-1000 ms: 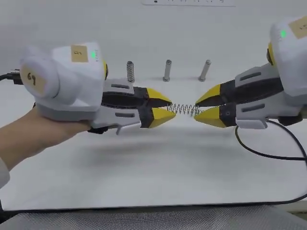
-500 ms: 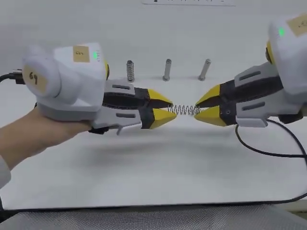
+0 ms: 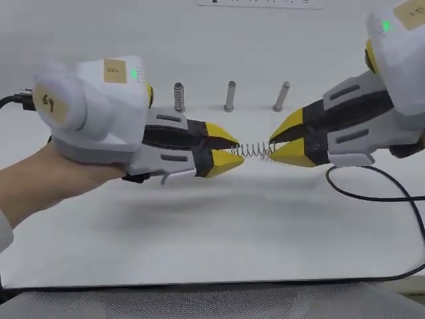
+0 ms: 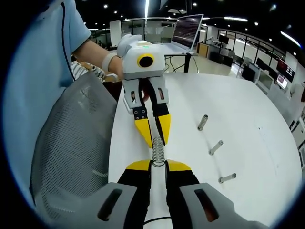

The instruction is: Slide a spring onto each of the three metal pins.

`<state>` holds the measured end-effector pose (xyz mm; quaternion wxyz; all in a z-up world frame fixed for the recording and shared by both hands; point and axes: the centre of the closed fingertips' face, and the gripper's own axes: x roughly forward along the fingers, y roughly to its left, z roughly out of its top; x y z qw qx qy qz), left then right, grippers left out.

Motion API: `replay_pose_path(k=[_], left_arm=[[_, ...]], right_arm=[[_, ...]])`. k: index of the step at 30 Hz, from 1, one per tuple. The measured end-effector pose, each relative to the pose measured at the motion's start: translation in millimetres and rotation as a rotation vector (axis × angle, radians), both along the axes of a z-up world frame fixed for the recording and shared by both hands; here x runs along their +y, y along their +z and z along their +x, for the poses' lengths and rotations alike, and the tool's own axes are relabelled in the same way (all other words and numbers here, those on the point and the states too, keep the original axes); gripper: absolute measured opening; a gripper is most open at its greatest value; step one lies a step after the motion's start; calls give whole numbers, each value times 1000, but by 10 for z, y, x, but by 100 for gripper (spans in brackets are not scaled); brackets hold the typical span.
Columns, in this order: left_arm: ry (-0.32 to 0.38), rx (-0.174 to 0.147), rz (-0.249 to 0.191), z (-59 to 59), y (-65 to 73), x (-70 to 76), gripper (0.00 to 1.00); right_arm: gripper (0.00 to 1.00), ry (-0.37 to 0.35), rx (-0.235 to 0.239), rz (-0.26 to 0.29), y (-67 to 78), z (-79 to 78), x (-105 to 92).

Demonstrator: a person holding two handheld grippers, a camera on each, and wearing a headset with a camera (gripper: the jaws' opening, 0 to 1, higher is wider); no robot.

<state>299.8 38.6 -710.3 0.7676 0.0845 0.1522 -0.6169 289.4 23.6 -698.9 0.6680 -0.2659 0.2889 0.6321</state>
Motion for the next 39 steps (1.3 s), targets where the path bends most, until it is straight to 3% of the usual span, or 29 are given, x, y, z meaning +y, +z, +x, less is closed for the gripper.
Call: replay_pose_path(k=[2,10,21,39], left_arm=[[-21,-10,23,-23,-27,-9,2],[-32,-15,28,-13,-14,-21,2],[-72,-32,73,-32,-85,-50,2],[-85,-28,85,-67,-130,-74,2]], right_arm=[[8,9,1,-7,18,0,4],[8,43,4,-33,48,-6,20],[7,97,-4,-51,97,-15,116],[8,134,-13,-60,99,-50,183]])
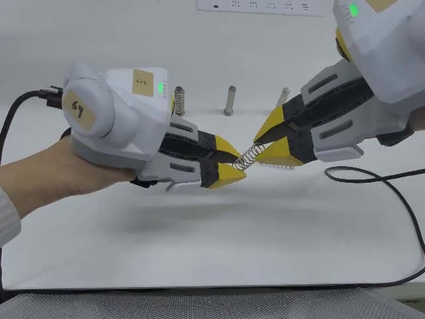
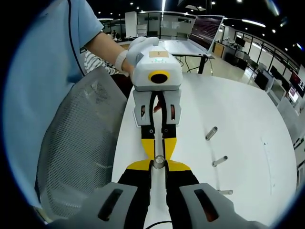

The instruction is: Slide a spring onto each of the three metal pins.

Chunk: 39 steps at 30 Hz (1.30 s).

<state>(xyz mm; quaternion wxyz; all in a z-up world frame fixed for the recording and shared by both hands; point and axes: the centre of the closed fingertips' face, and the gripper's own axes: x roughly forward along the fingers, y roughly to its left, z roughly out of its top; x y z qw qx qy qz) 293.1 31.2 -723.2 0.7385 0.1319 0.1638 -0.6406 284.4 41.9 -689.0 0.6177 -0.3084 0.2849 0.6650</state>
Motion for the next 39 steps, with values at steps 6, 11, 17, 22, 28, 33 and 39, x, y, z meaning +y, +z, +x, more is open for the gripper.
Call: replay_pose_path(k=[6,11,17,22,28,33,39], left_arm=[[5,6,3,-5,-11,0,1],[6,17,11,-9,-26,1,1],[7,29,24,-28,-58,-6,1],[22,44,16,-27,-48,-20,1],[37,42,-6,-2,-5,-39,1],[43,41,-28,1,35,-54,1],[56,38,-46,13,57,-62,1]], right_arm=[[8,23,-11,-12,-13,-25,-13],[14,34,-37,-48,-34,-10,-48],[14,54,-61,-66,3,-15,-45],[12,69,-55,-73,-3,-39,-30],[11,93,-63,-107,-68,-40,-16],[11,108,-68,-126,-100,-34,-25],[10,126,-65,-143,-124,-20,-20]])
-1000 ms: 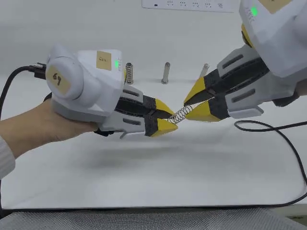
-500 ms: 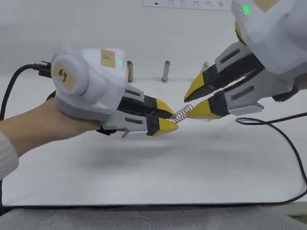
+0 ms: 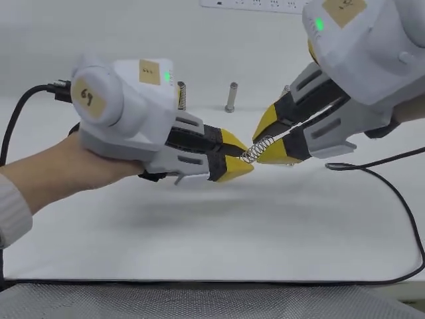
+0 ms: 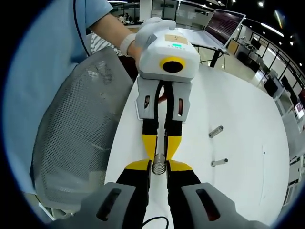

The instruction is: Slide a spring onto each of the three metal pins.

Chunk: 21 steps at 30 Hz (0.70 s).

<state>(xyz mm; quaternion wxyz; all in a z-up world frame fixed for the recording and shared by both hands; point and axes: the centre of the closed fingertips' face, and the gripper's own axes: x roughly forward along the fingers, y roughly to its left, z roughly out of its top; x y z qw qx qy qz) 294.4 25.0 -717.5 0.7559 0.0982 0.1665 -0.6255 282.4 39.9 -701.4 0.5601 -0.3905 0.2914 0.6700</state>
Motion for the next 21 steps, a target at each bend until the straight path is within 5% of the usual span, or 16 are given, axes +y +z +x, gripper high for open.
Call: replay_pose_path(k=[21], left_arm=[[10,2,-18,5,25,-11,1]], right_arm=[[9,31,-4,-33,-68,17,35]])
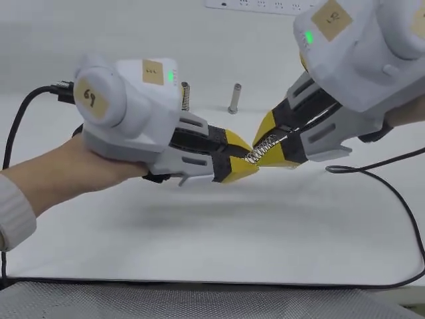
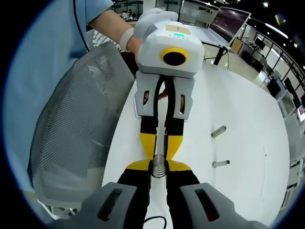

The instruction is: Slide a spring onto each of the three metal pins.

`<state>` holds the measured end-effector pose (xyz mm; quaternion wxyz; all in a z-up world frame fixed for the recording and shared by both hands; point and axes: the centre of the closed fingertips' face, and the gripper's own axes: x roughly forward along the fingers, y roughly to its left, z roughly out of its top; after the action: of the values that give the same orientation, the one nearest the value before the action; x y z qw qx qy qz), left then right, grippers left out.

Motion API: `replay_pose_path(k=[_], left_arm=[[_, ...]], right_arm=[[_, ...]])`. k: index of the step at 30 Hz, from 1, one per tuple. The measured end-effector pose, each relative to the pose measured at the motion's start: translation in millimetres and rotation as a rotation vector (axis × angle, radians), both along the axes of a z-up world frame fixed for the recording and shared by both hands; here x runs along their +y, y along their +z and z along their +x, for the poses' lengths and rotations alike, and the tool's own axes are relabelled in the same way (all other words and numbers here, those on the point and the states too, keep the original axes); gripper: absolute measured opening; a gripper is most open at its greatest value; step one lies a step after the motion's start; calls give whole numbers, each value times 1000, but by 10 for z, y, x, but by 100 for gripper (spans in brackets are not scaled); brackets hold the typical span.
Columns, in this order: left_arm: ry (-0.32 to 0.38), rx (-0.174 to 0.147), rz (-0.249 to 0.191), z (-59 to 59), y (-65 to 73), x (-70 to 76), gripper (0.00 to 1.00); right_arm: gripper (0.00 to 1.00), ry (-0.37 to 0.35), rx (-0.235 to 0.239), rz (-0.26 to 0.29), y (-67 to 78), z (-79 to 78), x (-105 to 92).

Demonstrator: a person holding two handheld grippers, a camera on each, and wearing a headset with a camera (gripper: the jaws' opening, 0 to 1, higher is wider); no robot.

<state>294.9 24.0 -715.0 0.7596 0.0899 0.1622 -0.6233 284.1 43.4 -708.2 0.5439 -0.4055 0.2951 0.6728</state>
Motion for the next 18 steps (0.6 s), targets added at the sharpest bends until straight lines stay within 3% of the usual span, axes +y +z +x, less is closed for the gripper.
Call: replay_pose_path(k=[18], left_arm=[[7,-12,-9,18,19,-6,2]], right_arm=[[8,-28,12,2,-1,44,5]])
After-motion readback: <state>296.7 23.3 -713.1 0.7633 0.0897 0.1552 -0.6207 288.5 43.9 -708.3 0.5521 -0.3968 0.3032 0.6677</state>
